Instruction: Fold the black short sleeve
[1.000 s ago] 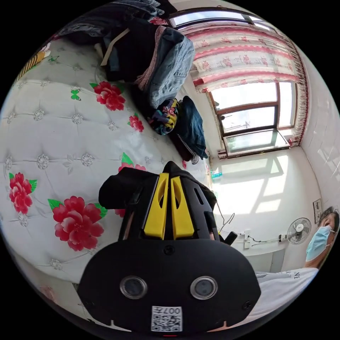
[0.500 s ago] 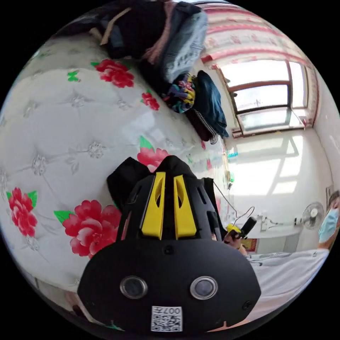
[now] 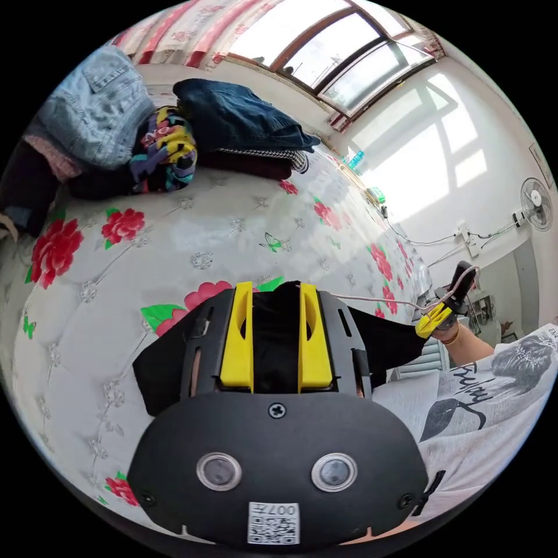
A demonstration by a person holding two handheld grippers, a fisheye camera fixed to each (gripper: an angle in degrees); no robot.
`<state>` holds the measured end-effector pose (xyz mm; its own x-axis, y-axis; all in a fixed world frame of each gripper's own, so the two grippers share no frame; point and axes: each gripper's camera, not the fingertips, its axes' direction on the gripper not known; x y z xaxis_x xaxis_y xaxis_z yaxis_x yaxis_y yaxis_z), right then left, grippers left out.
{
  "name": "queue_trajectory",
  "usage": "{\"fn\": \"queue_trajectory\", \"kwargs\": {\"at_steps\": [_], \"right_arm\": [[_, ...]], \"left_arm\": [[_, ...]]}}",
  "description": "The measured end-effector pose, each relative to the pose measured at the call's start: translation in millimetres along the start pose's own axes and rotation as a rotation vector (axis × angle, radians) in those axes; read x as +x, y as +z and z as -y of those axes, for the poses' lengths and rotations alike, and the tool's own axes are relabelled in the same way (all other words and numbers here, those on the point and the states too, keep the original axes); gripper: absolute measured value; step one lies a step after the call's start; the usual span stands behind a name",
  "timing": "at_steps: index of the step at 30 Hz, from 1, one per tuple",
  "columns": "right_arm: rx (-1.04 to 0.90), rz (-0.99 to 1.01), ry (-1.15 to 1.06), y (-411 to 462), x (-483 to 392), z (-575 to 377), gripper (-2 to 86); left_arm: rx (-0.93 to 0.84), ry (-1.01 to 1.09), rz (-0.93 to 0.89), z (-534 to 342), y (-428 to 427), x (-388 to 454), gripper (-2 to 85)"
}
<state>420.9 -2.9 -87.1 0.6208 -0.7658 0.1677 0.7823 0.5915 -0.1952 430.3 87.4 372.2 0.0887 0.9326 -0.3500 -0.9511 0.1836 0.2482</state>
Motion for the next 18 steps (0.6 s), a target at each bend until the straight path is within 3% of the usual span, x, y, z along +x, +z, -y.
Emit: {"fn": "queue_trajectory", "kwargs": {"at_steps": [4, 8, 13, 15, 18], "right_arm": [[0.044, -0.036, 0.029, -21, -2, -6, -0.3], [0.157, -0.068, 0.134, -38, 12, -27, -0.2], [0.519, -0.128, 0.383, -84, 41, -81, 0.2], [0.592, -0.176, 0.426, -98, 45, -95, 0.1], [0.87, -0.258, 0.582, -143, 55, -136, 0.4]], "left_arm": [[-0.279, 0.031, 0.012, 11, 79, -2, 8.8], [-0.249, 0.033, 0.079, 4, 87, 10, 1.2], [-0.128, -0.309, -0.132, -32, 88, -26, -0.6], [-0.134, -0.324, -0.129, -40, 88, -24, -0.6], [-0.137, -0.233, -0.035, -46, 82, -6, -0.3]]}}
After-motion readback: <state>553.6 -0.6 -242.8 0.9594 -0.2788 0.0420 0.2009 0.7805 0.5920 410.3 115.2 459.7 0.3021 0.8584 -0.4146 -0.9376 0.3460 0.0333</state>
